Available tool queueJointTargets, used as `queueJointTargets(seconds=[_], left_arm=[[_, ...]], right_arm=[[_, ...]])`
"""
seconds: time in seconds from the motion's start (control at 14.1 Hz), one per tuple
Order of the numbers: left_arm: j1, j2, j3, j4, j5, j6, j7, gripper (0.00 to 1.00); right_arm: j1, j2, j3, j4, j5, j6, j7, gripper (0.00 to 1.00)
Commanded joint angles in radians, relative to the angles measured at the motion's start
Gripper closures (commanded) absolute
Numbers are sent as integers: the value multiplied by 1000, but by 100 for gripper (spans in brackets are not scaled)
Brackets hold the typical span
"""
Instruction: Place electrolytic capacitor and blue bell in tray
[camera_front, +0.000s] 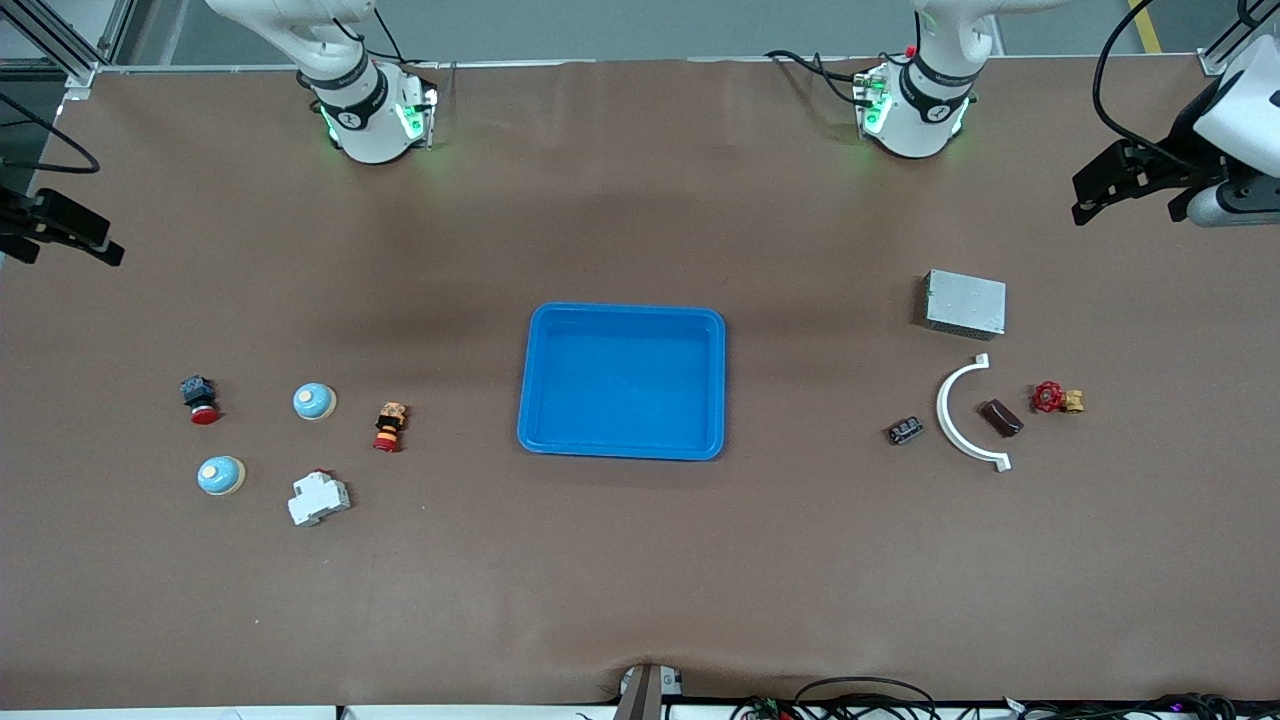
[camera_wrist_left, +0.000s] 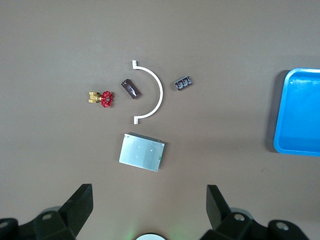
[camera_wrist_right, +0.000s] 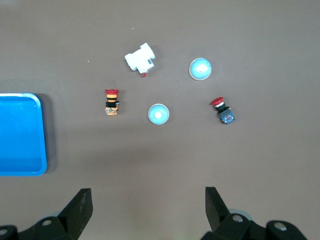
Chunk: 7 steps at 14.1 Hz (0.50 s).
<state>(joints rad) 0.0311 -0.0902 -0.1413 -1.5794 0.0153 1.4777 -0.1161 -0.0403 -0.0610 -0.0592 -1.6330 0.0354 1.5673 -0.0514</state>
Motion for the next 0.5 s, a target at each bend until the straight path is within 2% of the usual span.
queueJointTargets(seconds=[0.0,0.42], left_arm=[[7,9,-4,25,2,-23,24,0],[10,10,-3,27,11,-23,24,0]], right_arm=[[16,-45,1,-42,-5,16,11,0],[4,-85,-8,-64,-3,20,11,0]])
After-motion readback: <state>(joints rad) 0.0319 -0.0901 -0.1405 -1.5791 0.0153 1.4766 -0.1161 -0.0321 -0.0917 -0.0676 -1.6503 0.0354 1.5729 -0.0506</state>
